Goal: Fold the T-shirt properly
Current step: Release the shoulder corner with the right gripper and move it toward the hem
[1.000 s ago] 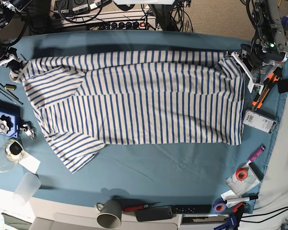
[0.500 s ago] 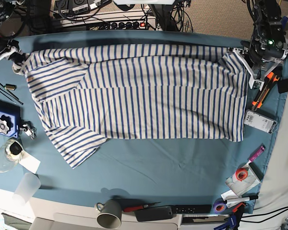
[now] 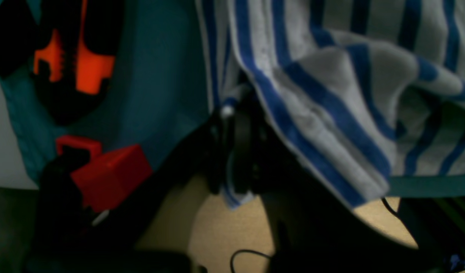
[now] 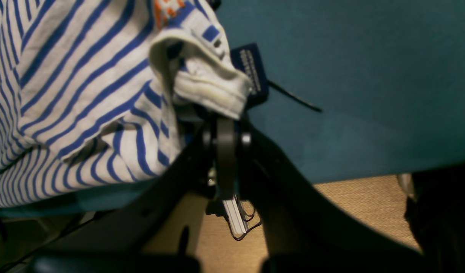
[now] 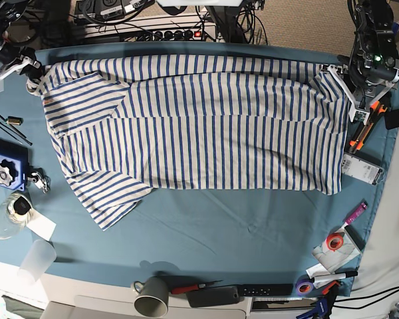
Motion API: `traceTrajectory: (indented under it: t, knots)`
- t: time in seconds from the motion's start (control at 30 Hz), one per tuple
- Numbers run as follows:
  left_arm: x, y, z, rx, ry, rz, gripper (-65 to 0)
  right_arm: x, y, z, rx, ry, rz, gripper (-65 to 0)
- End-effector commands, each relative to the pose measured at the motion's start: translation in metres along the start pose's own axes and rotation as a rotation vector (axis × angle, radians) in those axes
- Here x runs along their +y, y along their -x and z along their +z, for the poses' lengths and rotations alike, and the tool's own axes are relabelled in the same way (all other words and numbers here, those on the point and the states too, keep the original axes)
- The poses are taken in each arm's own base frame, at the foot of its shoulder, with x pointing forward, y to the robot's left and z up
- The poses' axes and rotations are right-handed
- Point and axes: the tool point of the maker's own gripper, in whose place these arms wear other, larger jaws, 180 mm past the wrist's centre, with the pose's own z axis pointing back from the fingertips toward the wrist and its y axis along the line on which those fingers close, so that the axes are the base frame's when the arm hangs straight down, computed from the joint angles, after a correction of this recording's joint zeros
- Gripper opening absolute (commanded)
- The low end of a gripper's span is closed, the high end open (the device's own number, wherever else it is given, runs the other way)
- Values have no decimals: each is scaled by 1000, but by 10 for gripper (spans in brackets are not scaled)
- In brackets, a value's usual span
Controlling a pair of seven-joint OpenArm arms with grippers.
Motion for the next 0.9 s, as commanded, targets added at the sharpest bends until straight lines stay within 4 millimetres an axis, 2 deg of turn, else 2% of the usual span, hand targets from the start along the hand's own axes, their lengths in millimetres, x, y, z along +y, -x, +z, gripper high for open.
traceTrajectory:
  t: [0.0,0.17,0.2,0.3,0.4,0.63,0.73,0.87]
  knots:
    - [14,-6,5,-22,-56,-17,-650,-3,-15,8,-38,18,26,-650]
    - [14,-7,5,-27,-56,-17,-650,-2,-19,10,-45,8,57,-648]
    - [14,-7,5,-27,-56,-17,-647,-1,-20,10,-50,0,55,-623]
    - [14,-7,5,-27,-56,-17,-544,4,-22,10,-68,-26,51,-548]
    - [16,-5,5,-17,-66,-20,-496,5,-22,10,-68,-27,61,-528]
    - [51,7,12,62,-259,-66,-495,8,-28,13,-80,-22,82,-528]
    - [63,6,16,60,-331,-36,-495,16,-39,20,-106,-14,131,-528]
    - [68,2,21,42,-367,-10,-495,30,-56,32,-147,16,230,-528]
